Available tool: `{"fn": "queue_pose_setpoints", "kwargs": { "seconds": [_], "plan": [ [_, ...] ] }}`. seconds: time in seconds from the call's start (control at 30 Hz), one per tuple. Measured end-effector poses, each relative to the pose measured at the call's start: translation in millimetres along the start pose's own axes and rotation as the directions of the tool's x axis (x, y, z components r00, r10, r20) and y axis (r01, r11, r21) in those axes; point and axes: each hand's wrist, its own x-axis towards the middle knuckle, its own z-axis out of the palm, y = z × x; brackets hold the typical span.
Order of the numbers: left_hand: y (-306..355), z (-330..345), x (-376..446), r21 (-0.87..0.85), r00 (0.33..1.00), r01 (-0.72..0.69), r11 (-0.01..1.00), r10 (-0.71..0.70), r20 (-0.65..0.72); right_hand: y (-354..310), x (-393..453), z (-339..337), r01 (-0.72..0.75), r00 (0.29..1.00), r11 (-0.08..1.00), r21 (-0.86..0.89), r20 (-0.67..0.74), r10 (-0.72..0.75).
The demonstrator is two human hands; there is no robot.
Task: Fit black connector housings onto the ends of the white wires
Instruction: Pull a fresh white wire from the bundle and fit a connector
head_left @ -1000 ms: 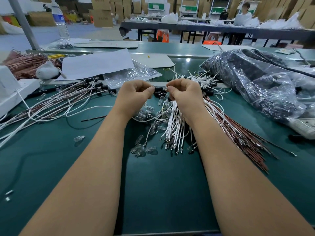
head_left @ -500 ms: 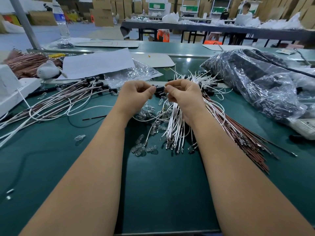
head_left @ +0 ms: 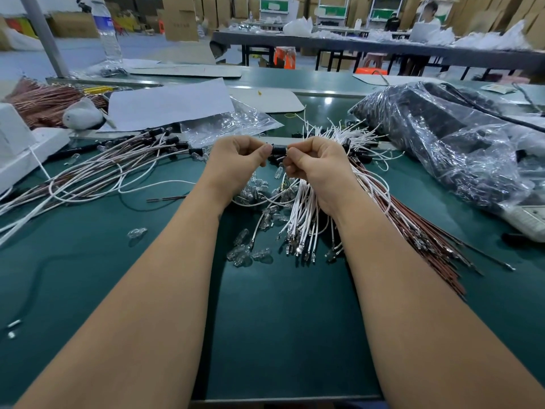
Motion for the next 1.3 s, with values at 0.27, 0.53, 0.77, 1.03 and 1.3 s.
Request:
{"fn": "queue_pose_setpoints", "kwargs": {
  "seconds": [0.27, 0.53, 0.77, 1.03, 1.3],
  "plan": [
    [1, 0, -1, -0.042, 1.0, 0.015, 0.999, -0.013, 0.028, 1, 0, 0, 0.021, 1.0, 1.0, -0.014, 0.021, -0.02],
    [3, 0, -1, -0.072, 0.999, 0.02, 0.997, -0.018, 0.032, 1, -2, 3, 0.082, 0.996, 0.996, 0.023, 0.015, -0.082],
    [9, -2, 0, -0.081, 0.997, -0.053, 0.995, 0.048, -0.067, -6, 0, 8, -0.003, 1.0, 0.946, 0.324, 0.02, -0.003],
    [10, -3, -1, 0.014, 0.998, -0.051, 0.999, 0.052, -0.046, -3, -2, 12, 0.078, 0.996, 0.987, 0.143, -0.052, -0.071],
    [10, -8, -2, 0.109, 0.997, -0.063, 0.992, 0.069, -0.045, -1, 1, 11, 0.113, 0.983, 0.987, 0.113, -0.157, -0.094]
  ]
}}
